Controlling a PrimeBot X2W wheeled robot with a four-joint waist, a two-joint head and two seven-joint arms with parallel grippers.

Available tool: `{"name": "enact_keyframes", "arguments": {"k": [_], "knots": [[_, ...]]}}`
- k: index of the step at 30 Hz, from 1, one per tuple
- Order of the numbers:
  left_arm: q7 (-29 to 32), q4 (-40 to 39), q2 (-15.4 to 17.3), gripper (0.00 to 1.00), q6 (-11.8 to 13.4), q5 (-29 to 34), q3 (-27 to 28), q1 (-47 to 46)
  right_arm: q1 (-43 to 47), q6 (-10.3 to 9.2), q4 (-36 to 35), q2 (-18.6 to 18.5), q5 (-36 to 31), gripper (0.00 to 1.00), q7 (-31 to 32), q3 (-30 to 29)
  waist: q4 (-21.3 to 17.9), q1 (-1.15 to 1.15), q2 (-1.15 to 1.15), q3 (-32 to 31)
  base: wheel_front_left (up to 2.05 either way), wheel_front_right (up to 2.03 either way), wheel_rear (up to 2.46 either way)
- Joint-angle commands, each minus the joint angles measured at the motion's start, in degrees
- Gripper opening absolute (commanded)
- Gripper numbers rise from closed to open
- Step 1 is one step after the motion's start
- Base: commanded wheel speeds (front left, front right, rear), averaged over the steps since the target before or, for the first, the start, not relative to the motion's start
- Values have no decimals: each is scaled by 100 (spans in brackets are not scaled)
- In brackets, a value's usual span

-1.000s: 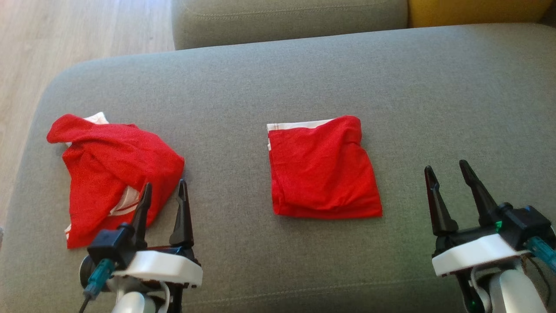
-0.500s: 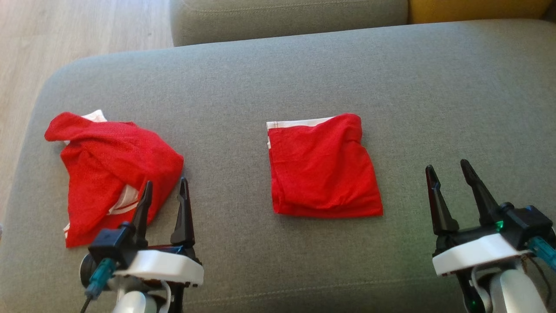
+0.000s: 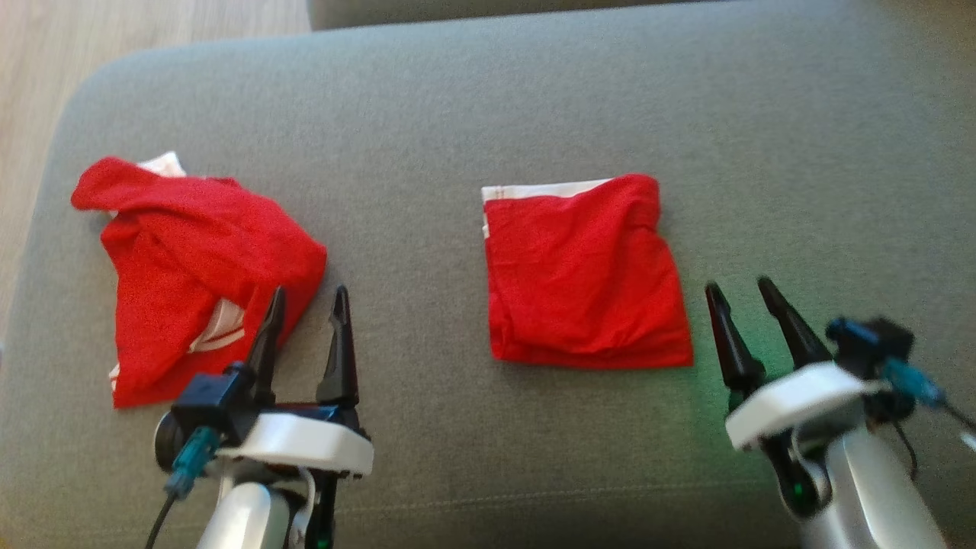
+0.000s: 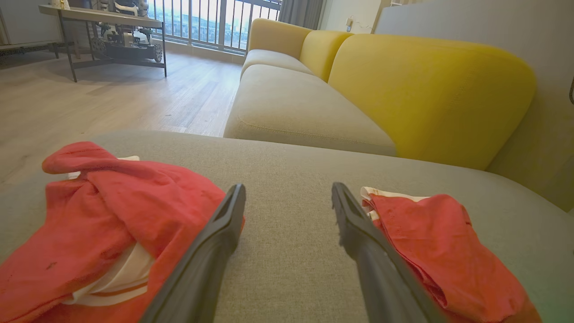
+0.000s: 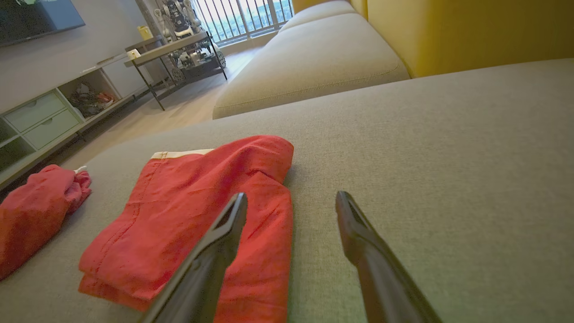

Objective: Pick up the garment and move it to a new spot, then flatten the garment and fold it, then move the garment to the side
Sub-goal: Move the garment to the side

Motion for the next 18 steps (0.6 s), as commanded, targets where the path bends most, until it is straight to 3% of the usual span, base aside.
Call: {"name": "enact_keyframes", "arguments": {"k": [1, 10, 17, 18], "knots": [[-31, -164, 15, 100, 11, 34, 115, -287, -395, -1, -1, -63, 88, 100, 82, 197, 117, 0, 0, 186, 0, 0, 0], [-31, -101, 15, 100, 23, 33, -17, -535, -1339, -1, 1175, -324, 461, 100, 430, 442, 408, 0, 0, 556, 0, 0, 0], [-31, -59, 15, 100, 45, 54, -57, -594, -1674, -1, 1660, -432, 509, 100, 335, 878, 485, 0, 0, 608, 0, 0, 0], [-31, -54, 15, 100, 45, 58, -59, -599, -1714, -1, 1737, -453, 519, 85, 325, 957, 487, 0, 0, 611, 0, 0, 0]]}}
